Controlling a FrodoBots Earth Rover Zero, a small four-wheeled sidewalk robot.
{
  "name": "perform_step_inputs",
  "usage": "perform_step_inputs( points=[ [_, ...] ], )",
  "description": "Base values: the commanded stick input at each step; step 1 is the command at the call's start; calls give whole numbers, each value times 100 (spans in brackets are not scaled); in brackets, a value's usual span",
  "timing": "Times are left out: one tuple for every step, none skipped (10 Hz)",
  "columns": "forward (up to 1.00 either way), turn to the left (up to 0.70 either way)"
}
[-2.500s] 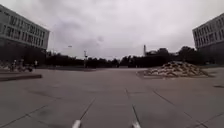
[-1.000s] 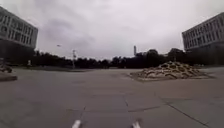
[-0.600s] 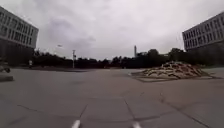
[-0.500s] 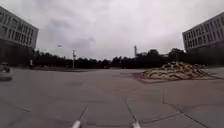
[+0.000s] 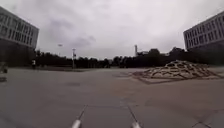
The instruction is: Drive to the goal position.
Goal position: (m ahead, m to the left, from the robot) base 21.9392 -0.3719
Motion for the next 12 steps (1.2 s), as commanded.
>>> perform_step_inputs(
  points=[
    [70,-26],
    [70,-17],
    [70,-9],
    [70,0],
    [70,0],
    [70,0],
    [70,0],
    [70,0],
    [70,0],
    [70,0],
    [70,0],
    [70,0]
  ],
)
